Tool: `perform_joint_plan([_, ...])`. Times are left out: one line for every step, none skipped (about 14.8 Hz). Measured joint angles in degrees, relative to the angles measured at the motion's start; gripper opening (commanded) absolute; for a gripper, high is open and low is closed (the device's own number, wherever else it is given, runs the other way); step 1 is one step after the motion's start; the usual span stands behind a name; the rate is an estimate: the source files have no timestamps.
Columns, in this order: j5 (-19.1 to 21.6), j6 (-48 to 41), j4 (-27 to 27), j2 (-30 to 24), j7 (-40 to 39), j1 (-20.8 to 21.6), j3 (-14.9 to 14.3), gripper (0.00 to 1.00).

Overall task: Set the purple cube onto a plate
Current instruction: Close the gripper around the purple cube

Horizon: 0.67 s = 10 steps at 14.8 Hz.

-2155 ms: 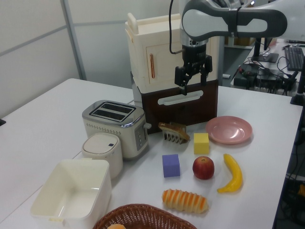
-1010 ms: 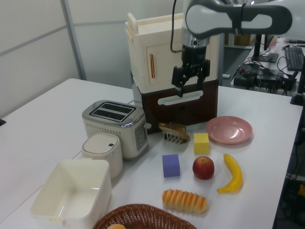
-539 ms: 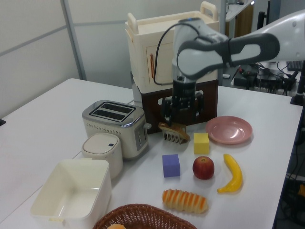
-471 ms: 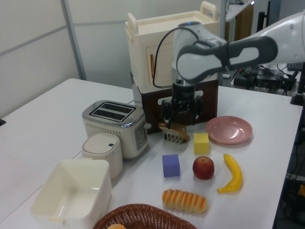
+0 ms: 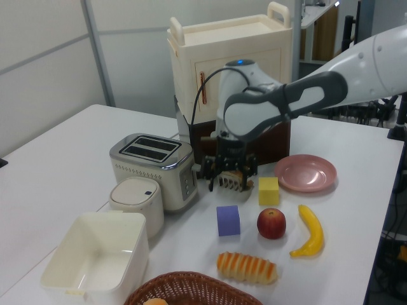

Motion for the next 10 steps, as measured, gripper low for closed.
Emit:
perform_joint_plan([0.0, 0.8, 0.0, 0.8, 0.1, 0.6, 0.0, 1.0])
perform_joint_plan([0.0, 1.7, 0.0, 2.0, 0.1, 1.3, 0.1, 1.0])
perform_joint_plan([-0.1, 2.3, 0.0, 2.7, 0.1, 1.7, 0.1, 1.0])
perform_joint_plan([-0.2, 2.4, -0.1, 3.2, 0.1, 1.9, 0.1, 1.0])
perform_joint_plan([-0.3, 2.5, -0.1, 3.7, 0.1, 2.0, 0.1, 1.0])
perform_joint_plan([-0.8, 2.6, -0.1, 4.3, 0.1, 2.3, 0.1, 1.0])
perform_joint_plan([-1.3, 2.9, -0.1, 5.0, 0.1, 2.7, 0.1, 1.0])
perform_joint_plan([-1.4, 3.0, -0.1, 5.3, 0.1, 2.9, 0.1, 1.0])
perform_joint_plan([-1.5, 3.1, -0.1, 5.5, 0.1, 3.0, 0.1, 1.0])
perform_joint_plan([-1.5, 3.1, -0.1, 5.7, 0.1, 3.0, 0.1, 1.0])
